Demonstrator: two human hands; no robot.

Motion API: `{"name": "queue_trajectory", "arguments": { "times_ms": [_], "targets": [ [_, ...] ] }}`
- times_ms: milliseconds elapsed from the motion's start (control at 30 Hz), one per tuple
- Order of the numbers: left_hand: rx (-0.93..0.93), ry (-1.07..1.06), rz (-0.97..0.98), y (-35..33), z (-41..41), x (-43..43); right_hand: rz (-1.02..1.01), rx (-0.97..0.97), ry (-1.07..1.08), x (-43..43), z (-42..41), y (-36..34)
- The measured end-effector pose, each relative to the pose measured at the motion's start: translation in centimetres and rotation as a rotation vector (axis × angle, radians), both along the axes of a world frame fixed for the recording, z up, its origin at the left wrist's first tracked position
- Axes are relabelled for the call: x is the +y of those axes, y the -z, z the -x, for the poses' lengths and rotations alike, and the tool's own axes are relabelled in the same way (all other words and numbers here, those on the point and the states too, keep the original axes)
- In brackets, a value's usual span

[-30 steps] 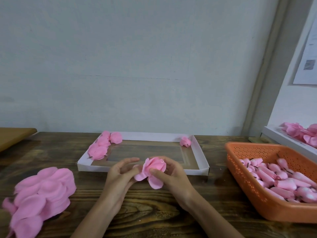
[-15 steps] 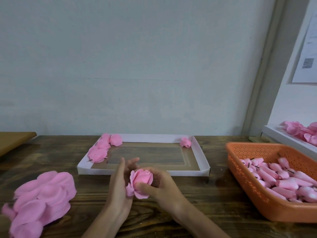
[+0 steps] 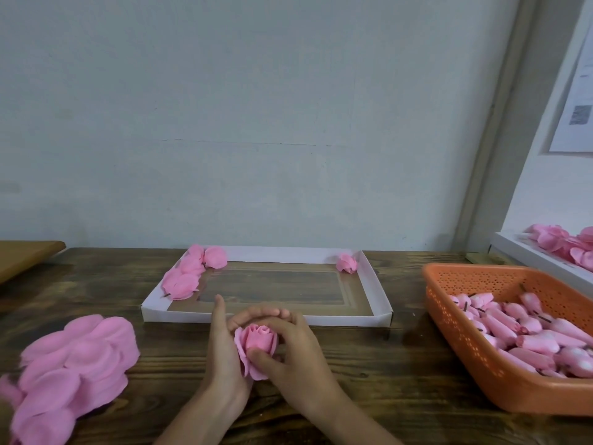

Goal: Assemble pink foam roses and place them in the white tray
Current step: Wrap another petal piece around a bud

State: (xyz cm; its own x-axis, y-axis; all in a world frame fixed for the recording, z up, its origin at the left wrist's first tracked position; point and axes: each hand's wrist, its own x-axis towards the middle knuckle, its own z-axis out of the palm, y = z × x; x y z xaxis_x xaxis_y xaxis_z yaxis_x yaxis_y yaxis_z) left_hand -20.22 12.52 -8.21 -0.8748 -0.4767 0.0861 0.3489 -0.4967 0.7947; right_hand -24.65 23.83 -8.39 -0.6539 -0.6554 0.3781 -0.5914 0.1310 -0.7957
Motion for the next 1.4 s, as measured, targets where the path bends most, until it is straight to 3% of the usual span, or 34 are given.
{"name": "queue_trajectory", "arguments": {
  "times_ms": [233,567,667,1033,1200,1400],
  "targets": [
    [-0.139,-0.031,-0.008,0.6,0.2,0.3,0.095,-0.185,0.12,-0.1,-1.4,0.1],
    [-0.205,-0.325,-0.426,0.5,0.6,-1.9,0.19,-0.308,0.067,-0.1,-2.3,0.3],
    [-0.18,-0.397,-0.401,0.8,1.2,-2.1,0.166,-0.329,0.069,-0.1,-2.2,0.3],
    [-0.181,-0.301,-0.45,0.2,0.1,-2.5,0.128,-0.063,0.01,0.0,-1.7,0.7],
    [-0.164,-0.319,-0.433,-0.1,0.0,-2.1,0.132,0.237,-0.03,0.1,-1.4,1.1],
    [-0.191,-0.323,-0.382,-0.1,-0.1,-1.3,0.086,0.458,-0.015,0.0,-1.3,0.9]
  ]
}}
